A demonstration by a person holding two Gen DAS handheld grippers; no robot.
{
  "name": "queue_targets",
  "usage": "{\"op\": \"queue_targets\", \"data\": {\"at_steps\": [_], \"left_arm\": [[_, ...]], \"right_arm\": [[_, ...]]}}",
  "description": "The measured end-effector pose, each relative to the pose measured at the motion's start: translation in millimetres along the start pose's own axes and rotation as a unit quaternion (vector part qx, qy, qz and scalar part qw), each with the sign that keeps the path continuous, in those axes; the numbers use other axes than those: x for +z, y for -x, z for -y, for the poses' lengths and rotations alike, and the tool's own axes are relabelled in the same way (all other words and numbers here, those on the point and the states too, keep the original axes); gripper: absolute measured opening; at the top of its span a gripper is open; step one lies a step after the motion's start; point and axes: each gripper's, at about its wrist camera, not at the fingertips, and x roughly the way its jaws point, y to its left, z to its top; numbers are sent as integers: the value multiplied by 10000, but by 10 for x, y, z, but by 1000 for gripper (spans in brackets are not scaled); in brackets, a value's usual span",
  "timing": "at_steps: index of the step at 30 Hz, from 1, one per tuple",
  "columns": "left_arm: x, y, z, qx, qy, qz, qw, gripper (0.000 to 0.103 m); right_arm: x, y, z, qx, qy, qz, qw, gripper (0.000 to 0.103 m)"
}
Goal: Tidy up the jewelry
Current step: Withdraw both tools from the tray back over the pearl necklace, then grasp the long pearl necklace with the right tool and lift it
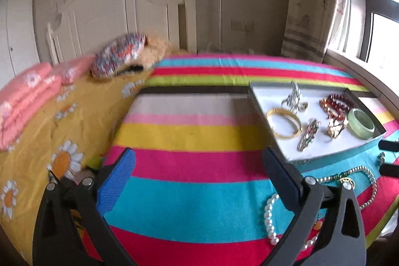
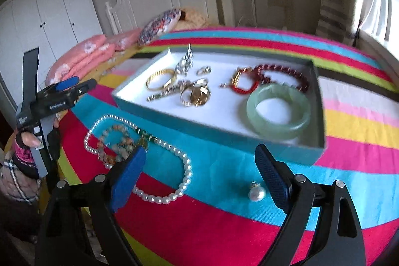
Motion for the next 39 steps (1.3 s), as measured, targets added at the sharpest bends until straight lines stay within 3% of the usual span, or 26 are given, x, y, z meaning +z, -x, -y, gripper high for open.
{"op": "queue_targets", "data": {"at_steps": [2, 5, 7, 9, 13, 15, 17, 20, 23, 27, 31, 33, 34, 35, 37, 39], "left_arm": [[-2, -108, -28, 36, 68, -313, 9995, 100], [4, -201, -36, 27, 103, -551, 9984, 100], [-2, -204, -38, -25, 105, -554, 9984, 100], [-8, -187, -47, -53, 136, -473, 9988, 100], [-8, -150, -71, -116, 230, -381, 9989, 100], [-10, -152, -80, -144, 270, -389, 9988, 100], [-7, -147, -86, -163, 287, -380, 9987, 100], [-6, -146, -85, -177, 307, -376, 9987, 100], [-12, -136, -93, -194, 327, -365, 9986, 100], [-14, -137, -98, -205, 340, -360, 9986, 100], [-16, -139, -100, -206, 341, -370, 9985, 100], [-14, -142, -96, -211, 348, -375, 9985, 100], [-15, -142, -97, -214, 350, -372, 9985, 100], [-12, -148, -96, -216, 356, -369, 9985, 100], [-13, -149, -92, -221, 356, -371, 9984, 100], [-11, -149, -88, -233, 358, -371, 9984, 100]], "right_arm": [[-18, -59, -56, -91, 146, -90, 9998, 77], [-57, -71, -173, -191, 394, -78, 9990, 77], [-104, -122, -192, -57, 352, -169, 9992, 78], [-165, -131, -278, -197, 556, -90, 9982, 78], [-196, -128, -401, -285, 844, -113, 9960, 71], [-176, -120, -385, -121, 746, -154, 9970, 65], [-129, -121, -358, 93, 595, -216, 9980, 50], [-105, -155, -395, -222, 776, -237, 9965, 33], [-107, -153, -418, -440, 935, -247, 9943, 26], [-116, -134, -307, -379, 746, -248, 9962, 27], [-165, -120, -409, -423, 1088, -290, 9927, 30], [-180, -116, -362, -494, 918, -249, 9942, 46], [-179, -124, -315, -508, 806, -271, 9951, 66], [-182, -133, -284, -475, 774, -305, 9954, 74], [-197, -114, -299, -464, 902, -338, 9943, 74], [-223, -79, -341, -368, 982, -310, 9940, 62]]}}
